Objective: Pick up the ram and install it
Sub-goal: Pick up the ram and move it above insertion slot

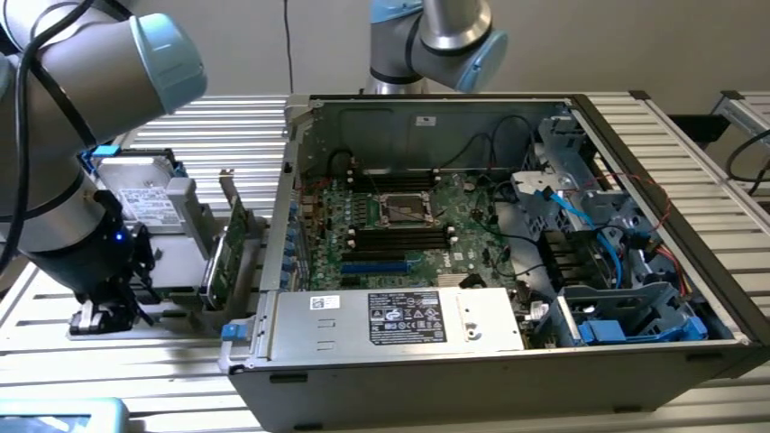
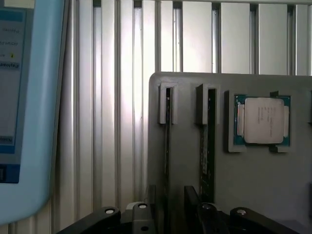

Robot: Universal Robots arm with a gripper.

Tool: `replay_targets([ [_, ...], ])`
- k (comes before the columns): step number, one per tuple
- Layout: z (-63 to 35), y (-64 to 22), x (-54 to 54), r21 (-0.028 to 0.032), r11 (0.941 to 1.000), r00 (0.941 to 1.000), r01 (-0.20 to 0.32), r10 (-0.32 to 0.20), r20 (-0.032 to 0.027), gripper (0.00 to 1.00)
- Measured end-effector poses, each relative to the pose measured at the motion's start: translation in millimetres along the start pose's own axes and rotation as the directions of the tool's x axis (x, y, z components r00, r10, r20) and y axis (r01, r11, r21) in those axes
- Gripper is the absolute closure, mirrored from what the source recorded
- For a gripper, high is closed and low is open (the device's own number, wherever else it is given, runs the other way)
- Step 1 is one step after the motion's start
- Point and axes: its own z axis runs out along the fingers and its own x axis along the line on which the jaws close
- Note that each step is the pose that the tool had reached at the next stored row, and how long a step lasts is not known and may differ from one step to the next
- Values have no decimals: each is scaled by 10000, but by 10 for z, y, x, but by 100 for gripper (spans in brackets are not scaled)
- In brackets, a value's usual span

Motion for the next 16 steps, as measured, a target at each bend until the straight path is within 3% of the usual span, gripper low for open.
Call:
replay_targets([
  [11,85,25,-4,-25,10000,10000,0,0,1,65],
  [13,98,27,-3,-30,10000,10000,-1,1,-1,78],
  [16,63,39,-3,-32,10000,10000,-1,1,16,86],
])
